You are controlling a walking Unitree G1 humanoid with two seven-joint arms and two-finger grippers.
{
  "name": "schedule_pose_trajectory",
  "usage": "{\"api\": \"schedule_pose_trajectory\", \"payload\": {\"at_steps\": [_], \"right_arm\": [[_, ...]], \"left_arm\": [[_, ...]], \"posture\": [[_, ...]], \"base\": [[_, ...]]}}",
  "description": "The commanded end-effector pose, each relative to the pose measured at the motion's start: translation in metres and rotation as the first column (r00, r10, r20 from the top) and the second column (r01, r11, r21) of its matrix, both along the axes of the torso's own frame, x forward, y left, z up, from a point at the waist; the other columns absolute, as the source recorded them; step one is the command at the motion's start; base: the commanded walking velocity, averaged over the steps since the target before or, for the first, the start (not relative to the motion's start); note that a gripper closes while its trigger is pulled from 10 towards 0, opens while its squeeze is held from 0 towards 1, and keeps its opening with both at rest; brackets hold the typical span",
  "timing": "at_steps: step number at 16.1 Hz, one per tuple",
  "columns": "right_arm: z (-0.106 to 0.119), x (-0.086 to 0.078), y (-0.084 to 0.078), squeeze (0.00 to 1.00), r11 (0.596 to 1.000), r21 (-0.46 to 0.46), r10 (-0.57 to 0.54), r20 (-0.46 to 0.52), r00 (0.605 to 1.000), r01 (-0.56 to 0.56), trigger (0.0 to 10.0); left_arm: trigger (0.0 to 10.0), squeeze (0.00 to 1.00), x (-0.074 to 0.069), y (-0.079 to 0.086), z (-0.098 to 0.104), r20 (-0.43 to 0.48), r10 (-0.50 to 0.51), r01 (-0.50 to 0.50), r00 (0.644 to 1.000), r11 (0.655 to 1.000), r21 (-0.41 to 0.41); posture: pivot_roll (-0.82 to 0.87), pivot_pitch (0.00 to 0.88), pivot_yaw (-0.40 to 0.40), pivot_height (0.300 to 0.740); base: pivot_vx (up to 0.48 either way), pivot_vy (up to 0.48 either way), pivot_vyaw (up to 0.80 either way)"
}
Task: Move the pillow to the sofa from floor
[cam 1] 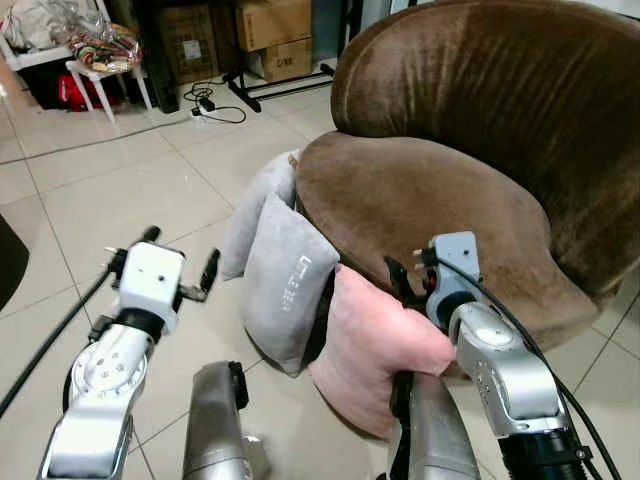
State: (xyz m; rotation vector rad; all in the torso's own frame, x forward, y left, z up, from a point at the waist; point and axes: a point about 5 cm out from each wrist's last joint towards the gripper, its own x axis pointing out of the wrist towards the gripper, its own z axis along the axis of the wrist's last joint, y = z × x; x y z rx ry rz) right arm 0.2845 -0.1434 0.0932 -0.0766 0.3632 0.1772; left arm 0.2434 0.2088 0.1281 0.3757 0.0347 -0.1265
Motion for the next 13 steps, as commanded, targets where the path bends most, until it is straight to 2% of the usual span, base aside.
{"api": "schedule_pose_trajectory", "payload": {"at_steps": [1, 5, 6, 7, 13], "right_arm": [[-0.010, 0.001, -0.004, 1.00, 0.999, -0.033, 0.007, -0.055, 0.998, -0.009, 10.0], [-0.013, 0.009, -0.001, 1.00, 0.999, -0.035, 0.020, -0.060, 0.998, -0.022, 10.0], [-0.012, 0.008, 0.004, 0.00, 1.000, 0.025, 0.006, -0.070, 0.998, -0.005, 10.0], [-0.011, 0.008, 0.005, 0.00, 0.998, 0.057, -0.008, -0.058, 0.998, 0.012, 10.0], [-0.012, 0.006, 0.009, 0.00, 0.997, 0.071, 0.004, -0.053, 0.999, 0.000, 10.0]], "left_arm": [[10.0, 0.00, -0.001, -0.001, 0.002, -0.019, -0.038, 0.038, 0.999, 0.999, 0.008], [10.0, 0.00, -0.001, -0.002, 0.003, -0.026, -0.068, 0.068, 0.997, 0.998, 0.014], [10.0, 0.00, 0.000, -0.003, 0.004, -0.022, -0.068, 0.069, 0.997, 0.998, 0.013], [10.0, 0.00, 0.001, -0.004, 0.005, -0.022, -0.070, 0.071, 0.997, 0.997, 0.012], [10.0, 0.00, -0.002, -0.004, 0.003, -0.033, -0.080, 0.081, 0.996, 0.997, 0.013]], "posture": [[-0.02, 0.000, -0.022, 0.485], [-0.02, 0.000, -0.019, 0.485], [-0.02, 0.000, -0.019, 0.480], [-0.02, 0.000, -0.019, 0.470], [-0.01, 0.000, -0.017, 0.410]], "base": [[0.000, 0.000, 0.00], [0.000, 0.000, 0.00], [0.000, 0.000, 0.00], [0.000, 0.000, 0.00], [0.000, 0.000, 0.00]]}}
